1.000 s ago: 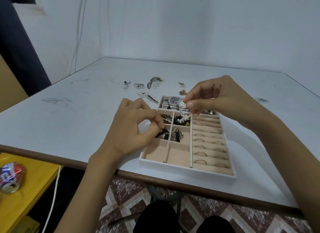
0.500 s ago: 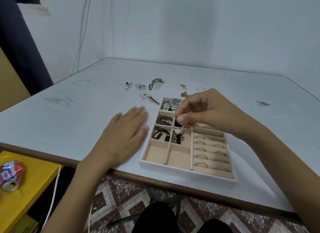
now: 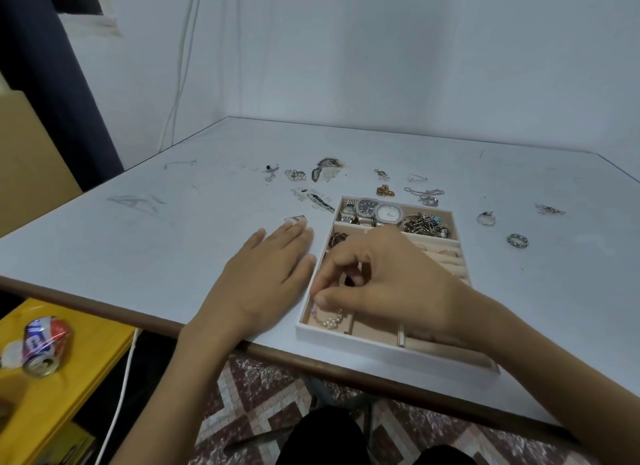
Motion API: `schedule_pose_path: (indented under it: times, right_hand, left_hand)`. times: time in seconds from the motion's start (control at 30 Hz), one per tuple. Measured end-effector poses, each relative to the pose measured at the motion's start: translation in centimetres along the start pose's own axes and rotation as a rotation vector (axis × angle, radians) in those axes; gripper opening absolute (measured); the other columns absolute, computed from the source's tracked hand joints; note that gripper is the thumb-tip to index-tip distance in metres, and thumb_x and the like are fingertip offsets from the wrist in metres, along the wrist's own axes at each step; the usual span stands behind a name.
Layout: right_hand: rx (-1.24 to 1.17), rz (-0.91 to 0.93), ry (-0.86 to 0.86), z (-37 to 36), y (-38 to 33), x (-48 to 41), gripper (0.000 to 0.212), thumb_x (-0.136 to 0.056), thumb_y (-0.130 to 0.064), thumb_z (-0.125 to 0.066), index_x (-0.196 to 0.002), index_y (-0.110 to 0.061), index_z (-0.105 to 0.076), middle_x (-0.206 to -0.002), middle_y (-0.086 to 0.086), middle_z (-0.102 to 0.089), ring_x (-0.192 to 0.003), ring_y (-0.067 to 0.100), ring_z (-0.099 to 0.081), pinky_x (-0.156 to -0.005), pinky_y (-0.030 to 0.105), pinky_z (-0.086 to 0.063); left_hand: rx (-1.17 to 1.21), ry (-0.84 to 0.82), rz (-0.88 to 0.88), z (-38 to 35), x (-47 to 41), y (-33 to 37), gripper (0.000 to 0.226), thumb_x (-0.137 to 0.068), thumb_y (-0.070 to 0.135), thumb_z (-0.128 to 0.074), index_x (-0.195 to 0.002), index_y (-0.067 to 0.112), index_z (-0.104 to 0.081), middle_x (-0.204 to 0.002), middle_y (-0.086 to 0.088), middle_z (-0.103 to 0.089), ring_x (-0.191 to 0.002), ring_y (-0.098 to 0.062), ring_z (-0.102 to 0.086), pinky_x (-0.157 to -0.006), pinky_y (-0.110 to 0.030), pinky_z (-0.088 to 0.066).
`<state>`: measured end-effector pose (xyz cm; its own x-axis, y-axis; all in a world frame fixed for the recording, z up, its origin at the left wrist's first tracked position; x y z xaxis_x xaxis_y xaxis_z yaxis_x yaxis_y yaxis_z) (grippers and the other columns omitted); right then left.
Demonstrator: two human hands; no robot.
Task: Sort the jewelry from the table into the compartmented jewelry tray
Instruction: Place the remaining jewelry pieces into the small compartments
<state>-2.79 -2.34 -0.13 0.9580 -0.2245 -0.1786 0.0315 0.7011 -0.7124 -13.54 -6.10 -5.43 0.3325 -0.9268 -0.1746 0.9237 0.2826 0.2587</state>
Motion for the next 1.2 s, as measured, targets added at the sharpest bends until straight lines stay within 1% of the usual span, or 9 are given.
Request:
schedule_pose_path:
  times: [0.1,0.23,0.43,0.57,0.77,0.87,0.97,1.07,1.2]
  right_hand:
    - [0.122,0.051,0.013,0.0,-0.4,-0.1,0.005,-0.075,-0.011,-0.078,-0.078,-0.015,-0.078,-0.073,-0.011,-0.069,-0.066,-0.005,-0.056,-0.063,0.008,-0.038]
    - [0.198,0.088,0.038,0.0,-0.4,-0.2,0.008,-0.071,-0.016,-0.081,-0.077,-0.019,-0.078,-0.082,-0.013,-0.061,-0.082,0.003,-0.058,-0.075,0.019,-0.045]
    - [0.232,0.09,0.016,-0.3,-0.1,-0.1,0.003,-0.076,-0.024,-0.077,-0.078,-0.022,-0.077,-0.082,-0.012,-0.061,-0.082,0.004,-0.057,-0.075,0.027,-0.047]
    - [0.076,0.047,0.037,1.4,0.3,-0.4,0.005,-0.08,-0.024,-0.075,-0.079,-0.02,-0.076,-0.078,-0.007,-0.062,-0.071,0.003,-0.055,-0.066,0.017,-0.041]
    - [0.019,-0.132,0.43,10.4,4.2,0.7,0.007,-0.082,-0.025,-0.073,-0.081,-0.019,-0.076,-0.074,-0.009,-0.07,-0.064,0.006,-0.056,-0.063,0.014,-0.043]
    - [0.178,-0.293,0.628,14.9,8.3,2.5,0.006,-0.084,-0.023,-0.069,-0.081,-0.02,-0.075,-0.07,-0.013,-0.067,-0.056,-0.003,-0.051,-0.062,0.015,-0.044]
    - [0.348,-0.47,0.683,17.4,12.2,4.5,0.007,-0.083,-0.018,-0.067,-0.082,-0.022,-0.073,-0.082,0.0,-0.07,-0.067,0.008,-0.055,-0.07,0.028,-0.046]
    - [0.36,-0.564,0.684,18.3,14.7,5.8,0.009,-0.081,-0.013,-0.068,-0.086,-0.018,-0.074,-0.078,0.0,-0.065,-0.077,0.017,-0.059,-0.065,0.026,-0.041]
    - [0.371,-0.633,0.606,17.7,16.4,5.8,0.014,-0.079,-0.014,-0.072,-0.093,-0.016,-0.073,-0.083,-0.001,-0.064,-0.076,0.018,-0.058,-0.065,0.026,-0.042]
  left_hand:
    - [0.005,0.008,-0.003,-0.1,0.0,-0.1,0.086,-0.074,0.059,0.006,-0.151,0.027,-0.019,-0.158,0.013,-0.01,-0.144,0.002,-0.004,-0.119,-0.027,-0.002]
    - [0.009,0.014,-0.01,-0.2,-0.1,-0.2,0.079,-0.08,0.057,0.002,-0.15,0.028,-0.02,-0.158,0.014,-0.011,-0.144,0.003,-0.005,-0.12,-0.028,-0.003]
    - [0.009,0.019,-0.008,-0.1,-0.1,-0.2,0.084,-0.076,0.06,0.004,-0.15,0.028,-0.02,-0.158,0.014,-0.011,-0.144,0.003,-0.004,-0.12,-0.028,-0.003]
    - [0.004,0.005,-0.011,-0.3,-0.1,-0.3,0.084,-0.076,0.061,0.005,-0.15,0.03,-0.018,-0.158,0.015,-0.01,-0.144,0.004,-0.003,-0.12,-0.028,-0.003]
    - [-0.004,0.014,-0.014,-0.1,0.0,-0.4,0.087,-0.073,0.063,0.008,-0.15,0.031,-0.016,-0.157,0.017,-0.008,-0.143,0.006,-0.002,-0.119,-0.024,-0.001]
    - [0.017,0.032,-0.019,0.0,0.1,-0.2,0.086,-0.074,0.065,0.004,-0.149,0.031,-0.02,-0.156,0.018,-0.011,-0.142,0.006,-0.005,-0.116,-0.021,-0.001]
    - [0.101,0.051,0.007,0.4,0.0,-0.5,0.073,-0.082,0.062,-0.014,-0.146,0.032,-0.03,-0.153,0.02,-0.02,-0.14,0.004,-0.016,-0.116,-0.024,-0.009]
    - [0.196,0.106,0.033,1.3,-0.5,-0.7,0.059,-0.083,0.054,-0.033,-0.136,0.033,-0.048,-0.145,0.018,-0.04,-0.134,-0.008,-0.038,-0.108,-0.033,-0.03]
    - [0.31,0.145,0.149,2.7,-2.2,-1.0,0.047,-0.081,0.052,-0.043,-0.122,0.034,-0.058,-0.119,0.014,-0.061,-0.116,-0.012,-0.055,-0.095,-0.034,-0.04]
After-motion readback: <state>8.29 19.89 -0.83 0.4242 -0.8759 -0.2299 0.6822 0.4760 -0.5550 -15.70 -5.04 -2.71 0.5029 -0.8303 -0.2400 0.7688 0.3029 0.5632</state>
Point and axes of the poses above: each hand's wrist, its own x-axis away from the middle knuckle, its own z-axis out of the back of the hand, y = z × x, the point moved 8 cm from there along -x, towards the middle knuckle
